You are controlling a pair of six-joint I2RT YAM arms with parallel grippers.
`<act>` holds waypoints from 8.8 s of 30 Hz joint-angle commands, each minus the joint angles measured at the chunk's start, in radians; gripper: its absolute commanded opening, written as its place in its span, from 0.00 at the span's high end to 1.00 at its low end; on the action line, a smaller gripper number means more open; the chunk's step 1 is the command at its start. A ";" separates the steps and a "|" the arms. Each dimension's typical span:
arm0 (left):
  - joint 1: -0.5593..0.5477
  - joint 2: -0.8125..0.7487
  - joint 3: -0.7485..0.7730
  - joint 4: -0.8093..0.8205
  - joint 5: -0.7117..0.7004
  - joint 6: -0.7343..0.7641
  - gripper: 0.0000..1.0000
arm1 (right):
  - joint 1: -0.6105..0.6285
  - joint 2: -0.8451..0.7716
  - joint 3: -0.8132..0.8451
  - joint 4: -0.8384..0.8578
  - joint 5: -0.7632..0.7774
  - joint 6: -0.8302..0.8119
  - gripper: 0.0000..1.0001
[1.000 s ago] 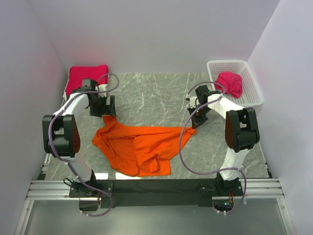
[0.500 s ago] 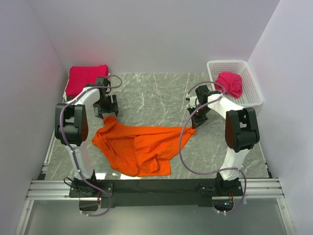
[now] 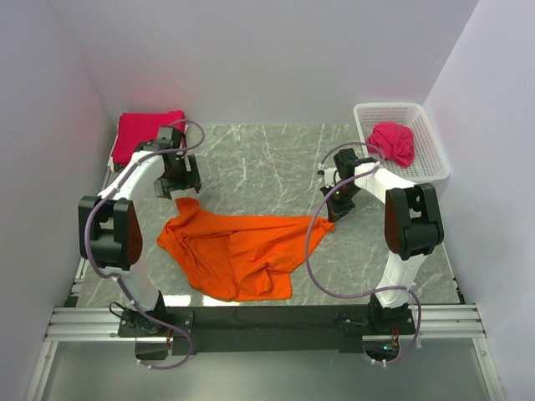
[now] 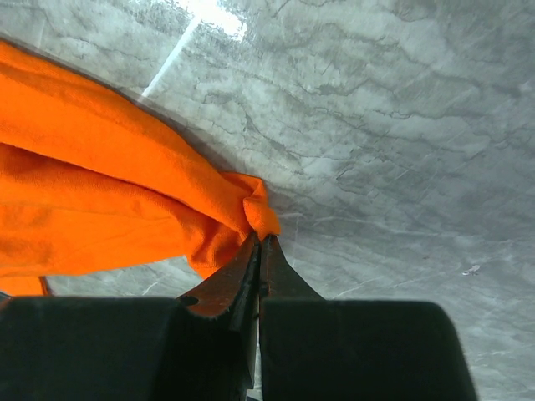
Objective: Fold and stack the t-shirts
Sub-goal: Flatten the tshirt out
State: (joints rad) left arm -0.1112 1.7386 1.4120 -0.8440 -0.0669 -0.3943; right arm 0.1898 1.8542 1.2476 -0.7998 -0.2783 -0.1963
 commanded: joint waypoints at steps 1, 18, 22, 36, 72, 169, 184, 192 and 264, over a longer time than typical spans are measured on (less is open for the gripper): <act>-0.024 0.053 0.017 -0.020 0.015 -0.040 0.10 | -0.007 -0.012 -0.005 0.019 -0.006 -0.003 1.00; -0.042 0.291 0.157 -0.032 0.024 -0.040 0.58 | -0.027 -0.036 -0.011 0.005 -0.010 -0.020 1.00; -0.019 0.308 0.211 -0.038 0.073 0.006 0.98 | -0.032 -0.049 -0.001 0.007 -0.002 -0.031 1.00; 0.011 -0.040 0.188 0.147 0.139 0.375 0.99 | -0.078 -0.174 0.145 0.014 0.105 -0.104 1.00; 0.369 -1.109 -0.153 0.617 0.592 0.456 0.99 | -0.184 -1.173 0.266 0.188 0.157 -0.144 1.00; 0.281 0.098 -0.171 0.194 0.473 0.808 0.65 | -0.145 -0.271 0.000 -0.193 -0.082 -0.117 0.37; 0.280 0.096 -0.180 0.206 0.469 0.819 0.65 | -0.233 -0.165 -0.221 -0.055 -0.139 -0.023 0.31; 0.281 0.128 -0.154 0.209 0.463 0.819 0.65 | -0.236 -0.043 -0.114 -0.153 -0.298 -0.052 0.46; 0.320 0.191 -0.174 0.204 0.371 0.848 0.72 | -0.035 -0.231 -0.103 -0.299 0.117 -0.087 1.00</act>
State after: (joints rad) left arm 0.1932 1.9091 1.2701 -0.6346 0.3767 0.4175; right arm 0.1532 1.6382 1.2076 -1.0485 -0.2417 -0.2470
